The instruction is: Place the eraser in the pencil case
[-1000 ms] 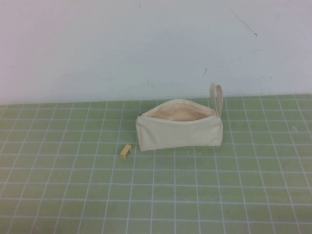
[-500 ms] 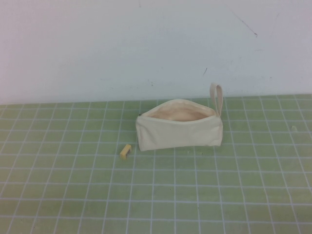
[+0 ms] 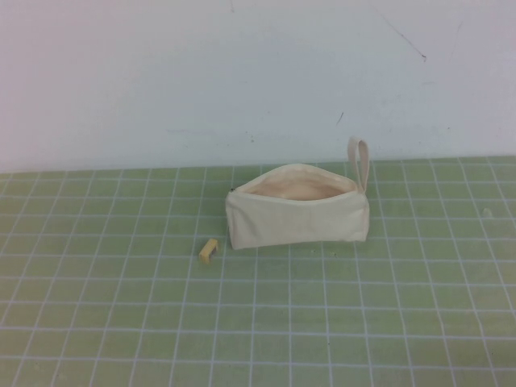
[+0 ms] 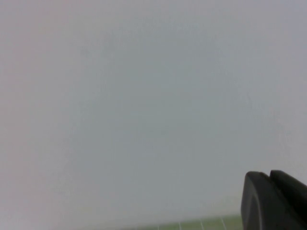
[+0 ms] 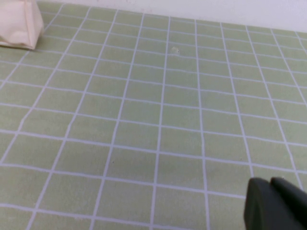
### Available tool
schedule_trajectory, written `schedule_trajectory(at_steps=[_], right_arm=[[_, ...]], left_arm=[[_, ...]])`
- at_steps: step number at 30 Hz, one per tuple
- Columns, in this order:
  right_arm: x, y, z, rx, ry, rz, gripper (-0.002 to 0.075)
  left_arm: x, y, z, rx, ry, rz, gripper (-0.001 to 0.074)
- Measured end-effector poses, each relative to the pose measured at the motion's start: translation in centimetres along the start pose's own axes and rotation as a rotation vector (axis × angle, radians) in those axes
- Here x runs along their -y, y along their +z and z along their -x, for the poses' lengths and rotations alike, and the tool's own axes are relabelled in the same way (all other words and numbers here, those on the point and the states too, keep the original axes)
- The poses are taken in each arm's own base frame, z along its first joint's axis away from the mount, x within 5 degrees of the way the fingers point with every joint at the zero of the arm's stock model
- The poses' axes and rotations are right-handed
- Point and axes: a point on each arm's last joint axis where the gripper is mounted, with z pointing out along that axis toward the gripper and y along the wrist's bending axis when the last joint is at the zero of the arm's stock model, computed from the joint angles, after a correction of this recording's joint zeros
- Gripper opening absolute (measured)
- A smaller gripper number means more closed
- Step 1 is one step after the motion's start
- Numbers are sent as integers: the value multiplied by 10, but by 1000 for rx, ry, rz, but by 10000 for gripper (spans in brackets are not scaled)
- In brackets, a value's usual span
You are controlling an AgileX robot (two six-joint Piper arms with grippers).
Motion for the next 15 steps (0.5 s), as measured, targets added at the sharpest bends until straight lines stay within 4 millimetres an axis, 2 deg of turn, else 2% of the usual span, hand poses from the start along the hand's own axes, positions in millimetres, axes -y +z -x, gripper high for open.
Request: schedule_trajectory(at_steps=[2,4,5,10,15], right_arm=[[0,0,0,0,0,0,0],[0,0,0,0,0,0,0],[0,0,0,0,0,0,0],[0,0,0,0,0,0,0],[0,0,0,0,0,0,0]], left_arm=[[1,22,12,-114,-4,-33,-1],[1,43,15,-191,-20,-53,-1],[0,63,12,-243,-35,-58,-1],[-4,131,-24,-470,-95,-72,-1],[0,201,-64,-825,-137,-191,-1]])
